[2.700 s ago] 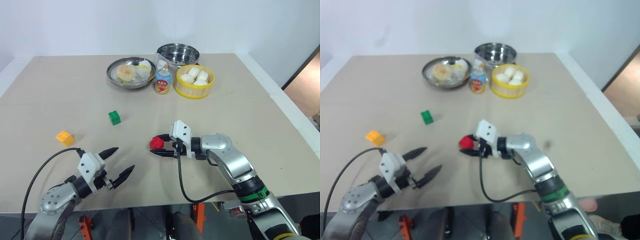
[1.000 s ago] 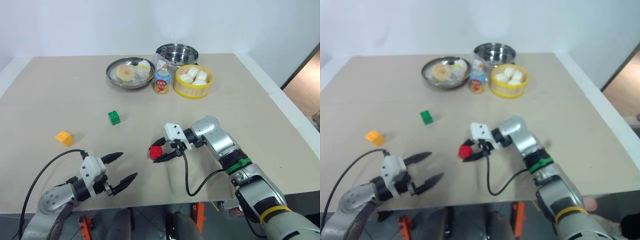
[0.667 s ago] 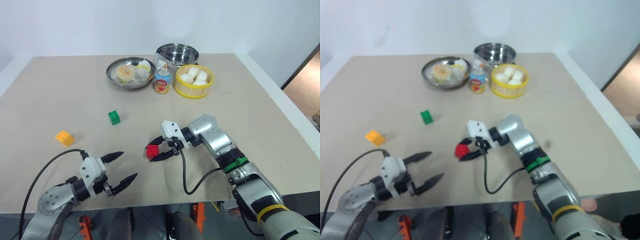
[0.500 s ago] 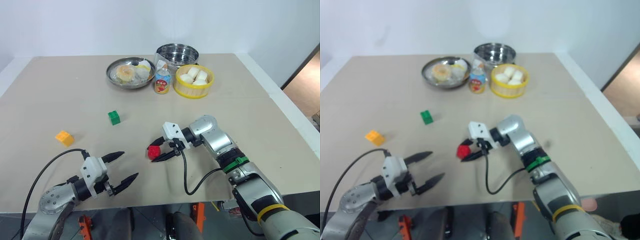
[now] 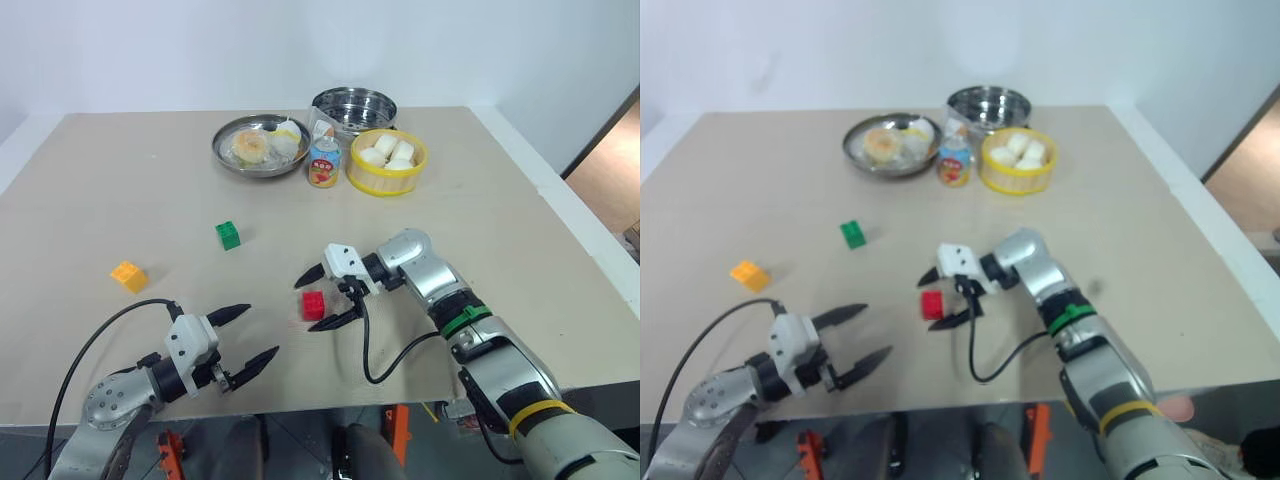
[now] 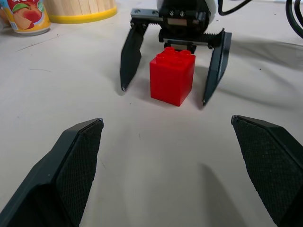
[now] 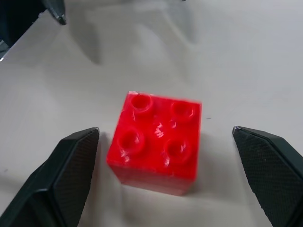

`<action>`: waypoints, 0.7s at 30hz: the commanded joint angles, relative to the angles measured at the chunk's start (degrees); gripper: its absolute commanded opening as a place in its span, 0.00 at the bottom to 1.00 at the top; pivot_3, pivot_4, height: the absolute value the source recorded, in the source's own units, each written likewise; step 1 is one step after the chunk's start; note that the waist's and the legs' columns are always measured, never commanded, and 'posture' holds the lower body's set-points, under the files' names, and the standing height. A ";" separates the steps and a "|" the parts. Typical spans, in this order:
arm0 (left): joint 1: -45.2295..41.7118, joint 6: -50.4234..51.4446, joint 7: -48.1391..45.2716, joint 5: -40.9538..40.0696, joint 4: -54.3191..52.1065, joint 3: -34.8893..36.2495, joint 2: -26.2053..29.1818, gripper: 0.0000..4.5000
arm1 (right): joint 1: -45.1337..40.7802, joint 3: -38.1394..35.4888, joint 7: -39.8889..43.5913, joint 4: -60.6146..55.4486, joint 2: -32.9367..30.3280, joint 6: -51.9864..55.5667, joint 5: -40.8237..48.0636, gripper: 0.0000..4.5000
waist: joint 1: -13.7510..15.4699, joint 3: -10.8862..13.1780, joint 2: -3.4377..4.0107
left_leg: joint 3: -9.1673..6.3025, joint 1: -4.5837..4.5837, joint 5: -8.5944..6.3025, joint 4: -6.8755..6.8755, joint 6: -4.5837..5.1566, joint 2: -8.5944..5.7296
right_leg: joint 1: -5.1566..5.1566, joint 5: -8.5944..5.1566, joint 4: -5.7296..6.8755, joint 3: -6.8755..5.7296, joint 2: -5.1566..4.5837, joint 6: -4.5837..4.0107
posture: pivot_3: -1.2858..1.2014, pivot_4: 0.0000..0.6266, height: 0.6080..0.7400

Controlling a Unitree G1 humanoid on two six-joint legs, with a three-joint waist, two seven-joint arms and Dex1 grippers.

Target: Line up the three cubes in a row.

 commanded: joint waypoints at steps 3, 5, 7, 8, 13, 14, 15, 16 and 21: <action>-0.24 -0.80 -0.02 0.07 -0.83 0.20 0.56 1.00 | -1.45 -3.56 -0.67 -4.52 -0.48 2.48 1.87 1.00 | 0.00 0.00 0.00 | 0.01 0.00 0.00 0.00 0.00 0.00 | 0.01 0.00 0.00 0.00 0.00 0.00 | 0.52 0.24 1.00; -0.34 -0.84 -0.14 -0.07 -0.57 0.46 0.71 1.00 | -1.19 -4.56 -1.17 -7.44 -0.71 5.05 2.85 1.00 | 0.00 0.01 0.01 | 0.03 0.00 0.00 -0.01 0.00 0.00 | -0.01 0.00 0.00 0.02 0.00 0.00 | 0.52 0.24 1.00; -0.38 -0.86 -0.18 -0.19 -0.38 0.70 0.82 1.00 | -0.49 -5.11 -1.39 -10.51 -1.11 7.61 3.70 1.00 | 0.00 0.01 0.02 | 0.03 0.00 0.00 -0.01 0.00 0.02 | -0.01 0.00 0.02 0.00 0.00 0.01 | 0.52 0.24 1.00; -0.40 -0.89 -0.23 -0.22 -0.29 0.82 0.93 1.00 | 0.81 -5.68 -1.63 -14.18 -1.66 10.26 4.91 1.00 | 0.01 0.01 0.02 | 0.03 0.00 0.00 -0.01 0.00 0.02 | -0.01 0.00 0.03 -0.01 0.00 0.00 | 0.52 0.24 1.00; -0.62 -1.08 -0.53 -0.32 0.34 1.28 1.52 1.00 | 9.43 -7.84 -4.88 -34.56 -4.98 23.97 11.18 1.00 | 0.16 0.01 0.01 | 0.02 0.00 -0.02 -0.01 -0.02 0.03 | -0.01 -0.02 0.03 -0.05 -0.06 0.01 | 0.52 0.24 1.00; -0.68 -1.12 -0.53 -0.30 0.43 1.21 1.58 1.00 | 10.87 -8.14 -5.90 -37.72 -5.45 25.91 12.08 1.00 | 0.10 0.01 0.01 | 0.03 0.00 -0.02 -0.01 -0.03 0.03 | 0.01 -0.02 0.02 -0.04 -0.08 0.01 | 0.52 0.24 1.00; -0.75 -1.15 -0.53 -0.32 0.50 1.17 1.63 1.00 | 11.96 -8.48 -7.04 -40.35 -5.74 28.17 13.12 1.00 | 0.08 0.01 0.01 | 0.07 0.00 -0.03 -0.01 -0.04 0.03 | -0.01 -0.02 0.02 0.00 -0.08 0.01 | 0.52 0.24 1.00; -0.83 -1.15 -0.51 -0.34 0.55 1.13 1.67 1.00 | 12.74 -8.63 -8.02 -42.52 -6.11 30.02 13.93 1.00 | -0.03 0.01 0.02 | 0.09 0.00 -0.03 -0.01 -0.04 0.03 | -0.03 -0.02 0.02 0.01 -0.08 0.01 | 0.52 0.24 1.00; -0.86 -1.24 -0.11 -0.30 0.74 0.97 1.35 1.00 | 15.89 -14.10 -18.49 -51.44 -3.91 40.08 20.74 1.00 | -0.01 0.01 0.01 | 0.14 0.03 -0.05 0.00 -0.08 0.21 | -0.15 0.05 0.03 -0.11 -0.03 -0.10 | 0.52 0.24 1.00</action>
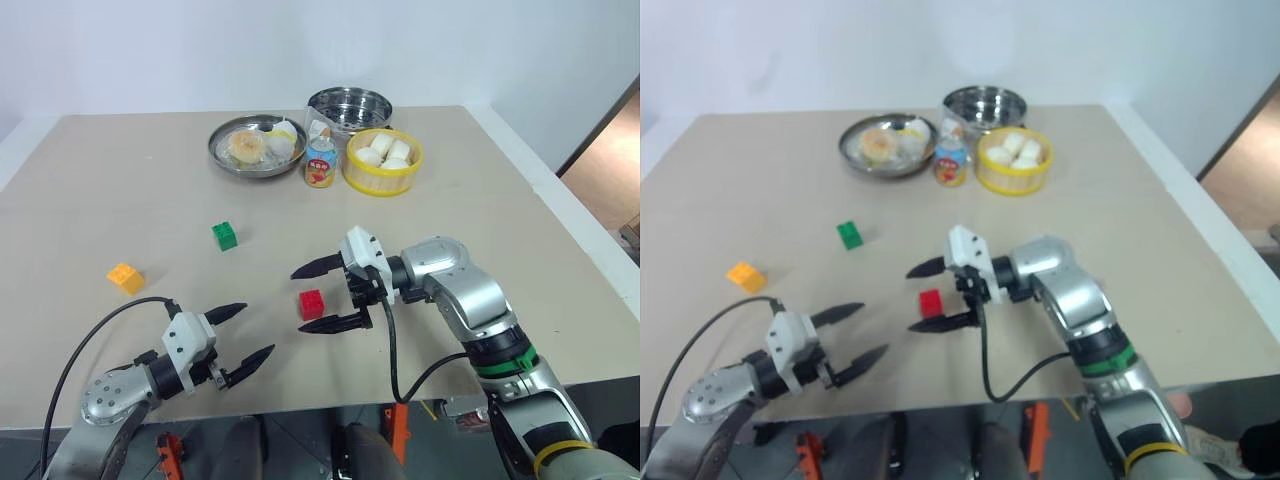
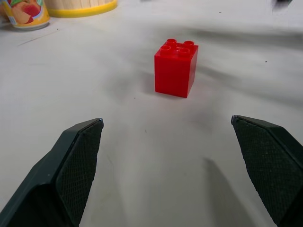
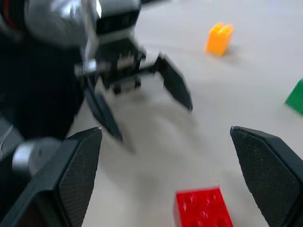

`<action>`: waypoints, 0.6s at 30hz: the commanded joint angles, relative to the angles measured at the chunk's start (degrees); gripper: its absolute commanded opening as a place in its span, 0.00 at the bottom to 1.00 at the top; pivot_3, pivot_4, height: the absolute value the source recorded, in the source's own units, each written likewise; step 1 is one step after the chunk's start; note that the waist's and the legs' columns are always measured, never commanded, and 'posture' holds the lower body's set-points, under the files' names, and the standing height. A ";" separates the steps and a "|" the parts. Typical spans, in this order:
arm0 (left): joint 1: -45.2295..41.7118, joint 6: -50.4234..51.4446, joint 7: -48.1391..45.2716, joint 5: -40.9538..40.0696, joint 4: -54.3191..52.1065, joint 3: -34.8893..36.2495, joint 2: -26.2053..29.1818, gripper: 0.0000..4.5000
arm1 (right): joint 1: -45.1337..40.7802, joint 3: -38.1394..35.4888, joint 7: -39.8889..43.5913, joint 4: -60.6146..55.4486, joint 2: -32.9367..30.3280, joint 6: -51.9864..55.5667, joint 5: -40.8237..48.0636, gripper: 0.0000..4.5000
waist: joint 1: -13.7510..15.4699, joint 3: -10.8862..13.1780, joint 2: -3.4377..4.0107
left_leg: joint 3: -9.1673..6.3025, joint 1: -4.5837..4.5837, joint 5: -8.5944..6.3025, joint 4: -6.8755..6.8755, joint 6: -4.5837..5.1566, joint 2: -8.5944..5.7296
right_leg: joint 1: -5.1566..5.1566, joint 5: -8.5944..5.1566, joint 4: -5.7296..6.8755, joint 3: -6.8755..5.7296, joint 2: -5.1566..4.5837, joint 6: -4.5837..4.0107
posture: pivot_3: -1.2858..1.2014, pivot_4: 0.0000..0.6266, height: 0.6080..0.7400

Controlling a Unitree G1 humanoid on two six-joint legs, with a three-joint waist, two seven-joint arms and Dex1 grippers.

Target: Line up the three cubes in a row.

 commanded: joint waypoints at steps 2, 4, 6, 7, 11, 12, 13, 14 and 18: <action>0.09 -1.48 0.35 -0.12 -0.81 0.75 -0.22 1.00 | 1.41 -5.86 -9.28 -7.75 2.82 7.38 6.94 1.00 | 0.01 0.00 0.00 | 0.02 0.01 -0.01 0.00 -0.02 0.03 | -0.26 0.02 0.00 0.00 0.00 -0.04 | 0.52 0.24 1.00; 0.04 -1.71 0.69 -0.09 -0.74 0.93 -0.41 1.00 | 3.32 -5.47 -11.21 -9.70 2.88 7.25 7.05 1.00 | 0.03 -0.02 -0.03 | 0.05 0.01 -0.01 0.00 -0.02 0.03 | -0.26 0.03 0.00 0.00 0.00 -0.05 | 0.52 0.24 1.00; -0.03 -1.74 0.87 -0.07 -0.77 0.96 -0.51 1.00 | 4.59 -5.03 -12.70 -11.06 2.99 7.37 7.44 1.00 | 0.03 -0.02 -0.03 | 0.13 0.01 -0.01 0.00 -0.01 0.03 | -0.27 0.03 -0.01 0.04 -0.02 -0.05 | 0.52 0.24 1.00; -0.11 -1.61 0.96 -0.06 -0.90 0.95 -0.52 1.00 | 5.04 -4.88 -13.46 -11.63 3.17 7.58 7.74 1.00 | 0.03 -0.02 -0.04 | 0.18 0.01 -0.01 0.00 -0.01 0.03 | -0.27 0.03 -0.01 0.07 -0.04 -0.05 | 0.52 0.24 1.00; -0.66 -1.03 1.53 -0.25 -1.35 1.36 -0.61 1.00 | 6.66 -4.11 -15.69 -12.93 3.46 6.53 7.49 1.00 | 0.03 -0.02 -0.04 | 0.27 0.01 0.00 0.01 0.00 0.05 | -0.34 0.06 0.00 0.16 -0.02 -0.01 | 0.52 0.24 1.00; -0.78 -0.94 1.67 -0.33 -1.34 1.50 -0.62 1.00 | 6.88 -3.86 -16.02 -12.96 3.38 5.90 7.16 1.00 | 0.03 -0.03 -0.04 | 0.27 0.00 0.00 0.01 0.00 0.07 | -0.34 0.06 0.00 0.14 0.00 -0.01 | 0.52 0.24 1.00; -1.04 -0.57 2.50 -0.52 -1.34 2.00 -0.95 1.00 | 7.33 -3.49 -16.50 -12.98 3.26 4.05 5.98 1.00 | 0.03 -0.03 -0.04 | 0.27 0.01 0.00 0.00 0.00 0.08 | -0.34 0.06 0.00 0.14 0.01 0.00 | 0.52 0.24 1.00; -1.29 -0.01 3.44 -0.87 -1.39 2.54 -1.33 1.00 | 7.69 -3.30 -17.20 -12.94 3.31 1.67 4.61 1.00 | 0.03 -0.02 -0.04 | 0.28 0.01 0.00 0.00 0.00 0.10 | -0.35 0.06 0.00 0.14 0.02 0.00 | 0.52 0.24 1.00; -2.17 2.14 9.71 -0.60 -1.46 5.87 -3.52 1.00 | 8.81 -3.38 -20.73 -12.79 3.78 -4.19 1.41 1.00 | 0.03 -0.03 -0.05 | 0.29 0.01 0.01 0.01 0.01 0.11 | -0.36 0.07 0.00 0.15 0.05 0.01 | 0.52 0.24 1.00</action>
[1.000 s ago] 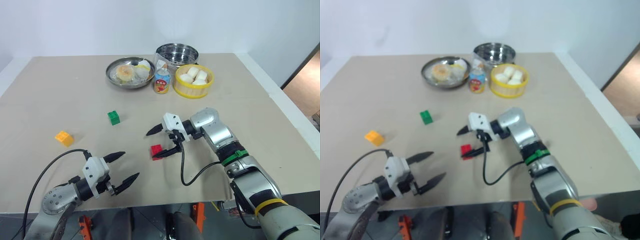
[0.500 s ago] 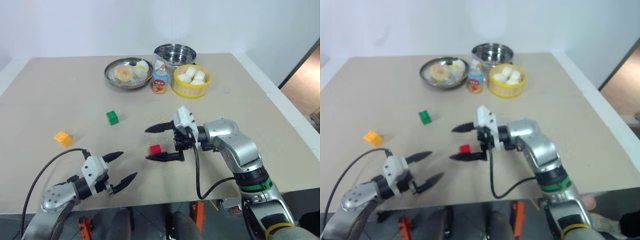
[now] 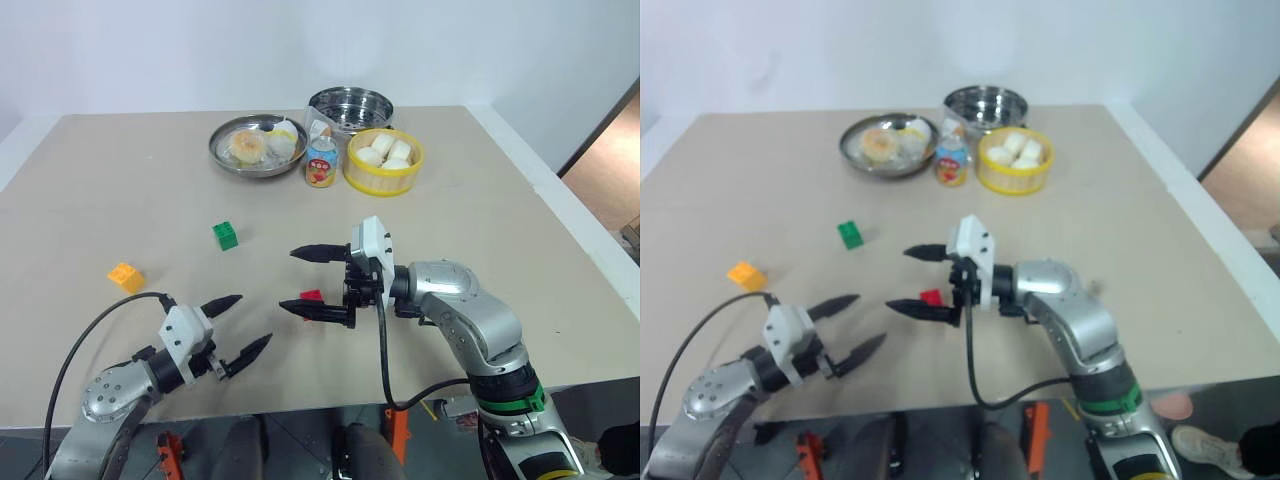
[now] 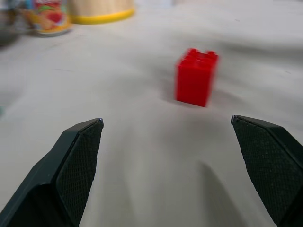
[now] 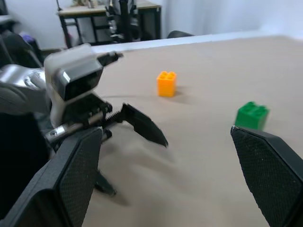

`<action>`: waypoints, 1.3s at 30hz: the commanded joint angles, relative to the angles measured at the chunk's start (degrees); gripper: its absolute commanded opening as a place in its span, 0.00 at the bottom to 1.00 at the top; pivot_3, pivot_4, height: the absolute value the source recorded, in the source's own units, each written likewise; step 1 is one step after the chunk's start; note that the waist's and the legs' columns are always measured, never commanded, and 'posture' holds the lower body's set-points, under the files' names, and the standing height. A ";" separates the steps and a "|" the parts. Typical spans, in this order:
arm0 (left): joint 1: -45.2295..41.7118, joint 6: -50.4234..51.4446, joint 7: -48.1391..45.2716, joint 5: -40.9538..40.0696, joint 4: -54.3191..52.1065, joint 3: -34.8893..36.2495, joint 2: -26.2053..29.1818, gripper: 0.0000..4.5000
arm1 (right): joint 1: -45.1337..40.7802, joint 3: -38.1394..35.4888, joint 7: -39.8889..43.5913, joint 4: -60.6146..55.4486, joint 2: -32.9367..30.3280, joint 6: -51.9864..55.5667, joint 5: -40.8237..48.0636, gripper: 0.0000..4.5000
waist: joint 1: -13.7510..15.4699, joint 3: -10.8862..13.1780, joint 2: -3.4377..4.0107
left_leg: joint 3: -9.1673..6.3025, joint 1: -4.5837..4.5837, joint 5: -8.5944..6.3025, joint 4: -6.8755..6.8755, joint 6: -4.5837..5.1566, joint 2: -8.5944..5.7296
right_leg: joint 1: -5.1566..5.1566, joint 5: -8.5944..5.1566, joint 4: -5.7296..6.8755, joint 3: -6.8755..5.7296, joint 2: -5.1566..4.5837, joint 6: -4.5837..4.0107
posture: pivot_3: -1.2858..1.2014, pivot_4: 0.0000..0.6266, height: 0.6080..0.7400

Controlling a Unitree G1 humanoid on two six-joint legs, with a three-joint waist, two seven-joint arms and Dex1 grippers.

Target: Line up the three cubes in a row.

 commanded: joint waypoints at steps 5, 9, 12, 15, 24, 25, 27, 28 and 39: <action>-0.98 2.10 11.58 0.71 -2.78 6.62 -4.14 1.00 | 1.92 -0.16 -4.36 -3.55 -0.41 -4.14 -2.19 1.00 | 0.00 -0.04 -0.06 | 0.02 0.00 0.01 0.03 0.02 0.00 | 0.01 0.05 0.00 0.04 0.00 0.06 | 0.52 0.24 1.00; 0.25 2.80 16.45 1.62 -4.49 8.32 -6.13 1.00 | 3.35 -0.06 -6.88 -4.37 -0.37 -2.90 -2.66 1.00 | 0.00 -0.09 -0.15 | 0.03 0.00 0.01 0.03 0.02 0.00 | 0.04 0.05 0.00 0.06 0.00 0.06 | 0.52 0.24 1.00; 1.23 2.56 19.69 3.29 -5.61 9.30 -7.41 1.00 | 3.81 -0.15 -8.74 -4.41 -0.65 -0.44 -2.62 1.00 | 0.00 -0.13 -0.22 | 0.08 0.00 0.01 0.03 0.02 0.00 | 0.08 0.08 0.00 0.13 0.01 0.06 | 0.52 0.24 1.00; 1.73 3.05 23.29 3.83 -6.13 10.70 -9.31 1.00 | 3.87 -0.02 -9.63 -3.87 -1.40 0.37 -3.30 1.00 | 0.00 -0.19 -0.32 | 0.08 0.00 0.00 0.03 0.00 0.01 | 0.00 0.08 0.00 0.11 0.02 0.05 | 0.52 0.24 1.00; 0.00 5.19 22.00 0.72 -4.85 12.50 -7.75 1.00 | 3.88 1.46 -7.22 -2.91 -3.39 -1.23 -3.65 1.00 | 0.01 -0.27 -0.46 | 0.07 0.00 -0.01 0.04 -0.01 0.04 | -0.01 0.08 -0.01 0.06 0.00 0.04 | 0.52 0.24 1.00; -1.49 6.50 21.87 -0.39 -4.36 12.32 -7.60 1.00 | 3.84 1.44 -6.96 -2.68 -3.53 -1.68 -3.81 1.00 | 0.03 -0.27 -0.46 | 0.07 0.00 0.00 0.04 -0.01 0.05 | -0.01 0.08 -0.01 0.05 0.00 0.04 | 0.52 0.24 1.00; -3.29 8.28 20.80 -1.98 -3.79 11.41 -7.27 1.00 | 3.79 1.40 -6.80 -2.31 -3.61 -2.33 -4.12 1.00 | 0.04 -0.30 -0.50 | 0.07 0.00 0.00 0.05 -0.01 0.05 | 0.01 0.08 -0.01 0.03 -0.01 0.04 | 0.52 0.24 1.00; -3.81 8.70 19.99 -2.31 -3.55 10.71 -7.12 1.00 | 3.77 1.43 -6.86 -2.13 -3.60 -2.64 -4.32 1.00 | 0.02 -0.32 -0.53 | 0.08 0.00 0.00 0.05 -0.01 0.05 | 0.02 0.08 -0.01 0.04 -0.01 0.04 | 0.52 0.24 1.00; -13.51 11.71 21.96 0.89 5.71 7.96 -7.91 1.00 | 4.90 1.60 -8.11 -3.04 -4.20 -3.55 -5.73 1.00 | 0.04 -0.37 -0.62 | 0.12 0.00 0.02 0.07 0.03 0.10 | 0.21 0.12 0.00 0.09 0.08 0.05 | 0.52 0.24 1.00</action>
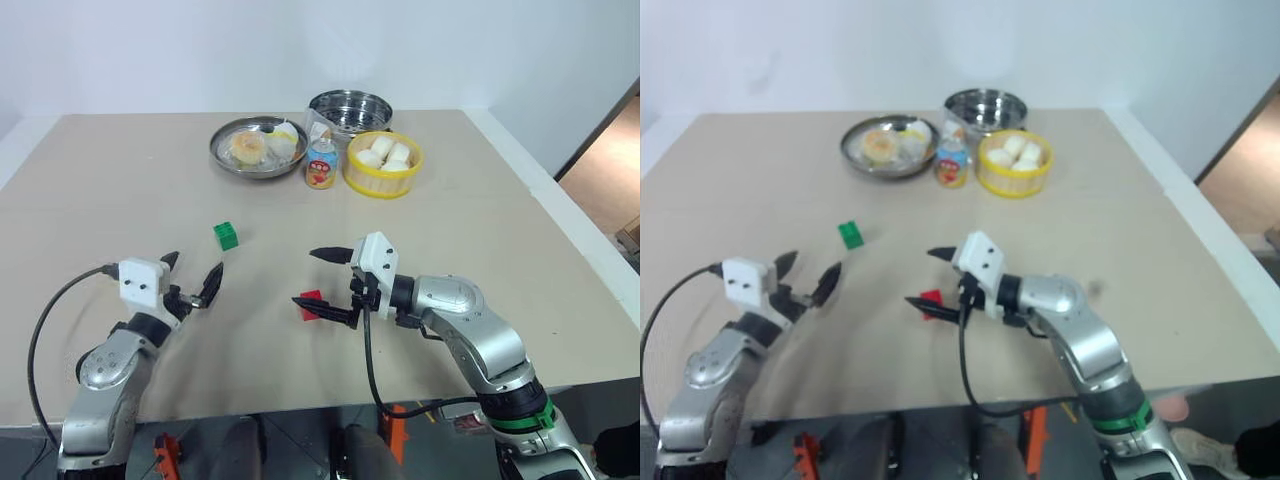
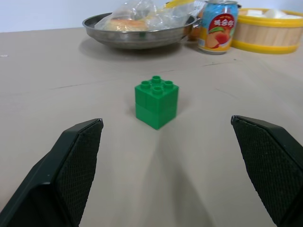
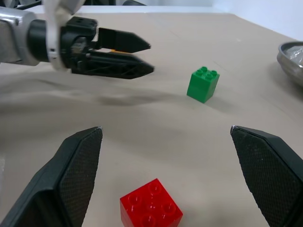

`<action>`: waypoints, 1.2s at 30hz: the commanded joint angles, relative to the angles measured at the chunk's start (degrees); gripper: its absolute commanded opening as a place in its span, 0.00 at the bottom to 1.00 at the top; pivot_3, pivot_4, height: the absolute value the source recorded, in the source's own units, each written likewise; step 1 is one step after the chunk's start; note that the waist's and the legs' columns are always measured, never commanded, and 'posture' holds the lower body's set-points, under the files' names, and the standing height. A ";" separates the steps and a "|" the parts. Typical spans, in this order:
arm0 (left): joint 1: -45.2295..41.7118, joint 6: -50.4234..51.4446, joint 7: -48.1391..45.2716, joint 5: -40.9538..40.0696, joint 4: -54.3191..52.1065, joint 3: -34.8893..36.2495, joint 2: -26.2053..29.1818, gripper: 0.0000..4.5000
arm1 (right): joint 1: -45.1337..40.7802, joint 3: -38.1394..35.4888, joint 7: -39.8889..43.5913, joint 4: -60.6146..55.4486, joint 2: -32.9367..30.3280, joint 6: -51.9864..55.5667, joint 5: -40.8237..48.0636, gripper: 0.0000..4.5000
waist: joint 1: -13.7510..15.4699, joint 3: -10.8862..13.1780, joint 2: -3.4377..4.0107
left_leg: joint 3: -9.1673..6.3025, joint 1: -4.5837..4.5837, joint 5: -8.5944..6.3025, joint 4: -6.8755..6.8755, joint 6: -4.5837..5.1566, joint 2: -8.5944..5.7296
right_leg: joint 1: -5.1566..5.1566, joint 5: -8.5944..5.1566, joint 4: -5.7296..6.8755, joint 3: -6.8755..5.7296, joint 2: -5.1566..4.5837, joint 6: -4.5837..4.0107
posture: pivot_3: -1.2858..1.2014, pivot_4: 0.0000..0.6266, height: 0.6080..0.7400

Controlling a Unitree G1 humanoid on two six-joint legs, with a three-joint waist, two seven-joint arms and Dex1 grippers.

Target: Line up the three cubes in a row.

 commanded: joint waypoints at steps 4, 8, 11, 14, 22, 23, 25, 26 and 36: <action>-5.13 2.10 0.58 1.77 4.62 -1.16 0.19 1.00 | 0.07 -0.91 -0.85 -2.36 -0.68 -0.85 -0.52 1.00 | 0.00 0.00 -0.02 | 0.00 0.00 0.01 0.01 0.01 0.01 | 0.02 0.01 0.00 0.00 0.02 0.01 | 0.52 0.24 1.00; -7.58 1.88 1.27 3.51 7.39 -2.81 -0.63 1.00 | 0.10 -1.08 -1.45 -2.48 -0.74 -0.78 -0.66 1.00 | 0.00 0.00 -0.03 | 0.00 0.00 0.00 0.01 0.01 0.01 | 0.05 0.02 0.00 0.00 0.02 0.02 | 0.52 0.24 1.00; -9.90 2.30 1.96 4.33 9.40 -3.79 -1.55 1.00 | 0.16 -1.10 -1.90 -2.48 -0.89 -0.83 -0.79 1.00 | 0.00 -0.01 -0.04 | 0.00 0.00 0.01 0.02 0.01 0.01 | 0.06 0.03 0.00 0.01 0.02 0.02 | 0.52 0.24 1.00; -11.54 2.39 2.46 5.53 11.06 -4.58 -1.98 1.00 | 0.22 -1.06 -2.18 -2.48 -0.88 -0.92 -1.07 1.00 | 0.00 -0.01 -0.05 | -0.01 0.00 0.01 0.03 0.02 0.01 | 0.10 0.05 0.00 0.00 0.02 0.04 | 0.52 0.24 1.00; -16.59 1.63 3.97 7.41 17.12 -4.44 -2.69 1.00 | 0.42 -1.04 -3.06 -2.53 -0.63 -1.02 -1.57 1.00 | 0.01 -0.01 -0.05 | -0.03 0.00 0.03 0.03 0.05 0.01 | 0.12 0.07 0.00 0.00 0.07 0.07 | 0.52 0.24 1.00; -16.95 1.35 3.83 7.77 17.63 -4.69 -2.51 1.00 | 0.42 -1.05 -3.17 -2.54 -0.59 -0.99 -1.59 1.00 | 0.01 -0.01 -0.05 | -0.03 0.00 0.04 0.04 0.06 0.01 | 0.12 0.07 0.00 0.01 0.07 0.07 | 0.52 0.24 1.00; -17.43 0.91 3.52 8.00 18.48 -4.80 -2.50 1.00 | 0.47 -1.10 -3.46 -2.53 -0.47 -1.11 -1.70 1.00 | 0.01 -0.01 -0.05 | -0.03 0.00 0.03 0.04 0.05 0.01 | 0.13 0.08 0.00 0.01 0.07 0.07 | 0.52 0.24 1.00; -17.60 0.76 3.44 8.10 18.83 -4.74 -2.54 1.00 | 0.48 -1.13 -3.55 -2.54 -0.42 -1.12 -1.68 1.00 | 0.00 -0.01 -0.05 | -0.03 0.00 0.03 0.04 0.05 0.01 | 0.13 0.08 0.00 0.01 0.07 0.08 | 0.52 0.24 1.00; -21.15 -1.38 2.90 8.98 23.83 -4.51 -2.78 1.00 | 0.39 -1.95 -4.36 -1.79 1.30 -0.28 0.33 1.00 | 0.00 -0.01 -0.06 | -0.04 0.00 0.04 0.05 0.05 0.01 | 0.16 0.09 0.00 0.00 0.07 0.09 | 0.52 0.24 1.00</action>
